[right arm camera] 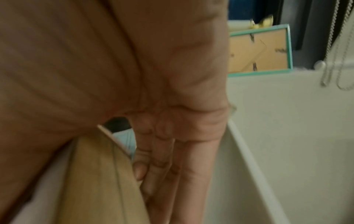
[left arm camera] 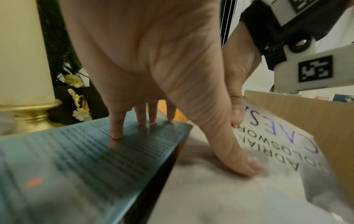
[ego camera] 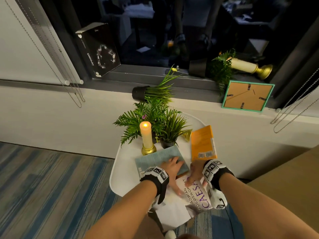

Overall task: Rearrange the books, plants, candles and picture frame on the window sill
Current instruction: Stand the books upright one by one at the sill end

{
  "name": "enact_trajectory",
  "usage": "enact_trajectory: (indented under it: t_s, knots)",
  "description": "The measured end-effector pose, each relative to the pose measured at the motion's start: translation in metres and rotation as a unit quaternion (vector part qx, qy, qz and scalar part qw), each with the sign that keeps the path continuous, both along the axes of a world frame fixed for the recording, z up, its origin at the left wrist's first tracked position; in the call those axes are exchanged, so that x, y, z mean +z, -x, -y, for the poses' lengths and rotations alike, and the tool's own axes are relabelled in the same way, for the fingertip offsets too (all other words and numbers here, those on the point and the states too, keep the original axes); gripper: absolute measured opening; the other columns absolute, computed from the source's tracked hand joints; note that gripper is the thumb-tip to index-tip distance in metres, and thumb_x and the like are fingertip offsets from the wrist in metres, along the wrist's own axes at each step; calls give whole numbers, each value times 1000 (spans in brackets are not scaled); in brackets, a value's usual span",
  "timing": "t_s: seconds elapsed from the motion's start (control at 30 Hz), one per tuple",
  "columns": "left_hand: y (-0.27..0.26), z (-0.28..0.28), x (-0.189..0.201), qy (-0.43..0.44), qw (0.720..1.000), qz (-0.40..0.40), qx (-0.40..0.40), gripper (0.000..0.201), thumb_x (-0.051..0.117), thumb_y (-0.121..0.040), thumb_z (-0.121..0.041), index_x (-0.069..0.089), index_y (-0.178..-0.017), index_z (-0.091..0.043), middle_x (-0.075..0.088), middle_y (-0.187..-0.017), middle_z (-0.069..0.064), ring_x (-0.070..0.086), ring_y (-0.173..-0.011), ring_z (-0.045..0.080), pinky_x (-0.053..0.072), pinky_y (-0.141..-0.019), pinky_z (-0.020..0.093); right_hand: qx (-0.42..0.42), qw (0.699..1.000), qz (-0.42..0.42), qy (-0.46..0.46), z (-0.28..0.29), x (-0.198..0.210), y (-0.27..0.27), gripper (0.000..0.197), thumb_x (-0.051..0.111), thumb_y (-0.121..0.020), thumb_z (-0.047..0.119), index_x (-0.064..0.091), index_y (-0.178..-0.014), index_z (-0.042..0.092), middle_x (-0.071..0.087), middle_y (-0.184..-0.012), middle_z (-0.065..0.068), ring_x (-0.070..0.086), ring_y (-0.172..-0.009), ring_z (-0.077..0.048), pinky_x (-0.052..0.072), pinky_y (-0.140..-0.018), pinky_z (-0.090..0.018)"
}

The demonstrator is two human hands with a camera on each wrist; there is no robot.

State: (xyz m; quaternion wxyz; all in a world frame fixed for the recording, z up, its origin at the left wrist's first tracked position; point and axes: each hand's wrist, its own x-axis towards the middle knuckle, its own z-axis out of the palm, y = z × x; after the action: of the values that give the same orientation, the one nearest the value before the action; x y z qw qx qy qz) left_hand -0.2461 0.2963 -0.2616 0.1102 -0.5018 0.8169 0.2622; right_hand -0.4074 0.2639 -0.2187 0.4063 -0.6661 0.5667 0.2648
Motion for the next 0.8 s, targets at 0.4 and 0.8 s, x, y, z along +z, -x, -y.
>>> enact_trajectory:
  t_s: [0.4, 0.8]
  knots:
    - [-14, 9, 15, -114, 993, -24, 30, 117, 86, -42, -59, 35, -141, -22, 38, -146, 0, 41, -132, 27, 38, -109, 48, 56, 991, 39, 119, 11, 116, 25, 52, 86, -58, 37, 40, -75, 20, 51, -74, 4, 48, -62, -13, 43, -53, -26]
    - [-47, 28, 116, 22, 916, -356, 186, 44, 81, -72, -36, 56, -105, -19, 68, -99, -2, 66, -92, 13, 55, -84, 38, 25, 929, 179, 323, 45, 217, 57, 47, 87, -61, 31, 45, -81, 23, 62, -99, 0, 58, -91, -21, 53, -77, -40]
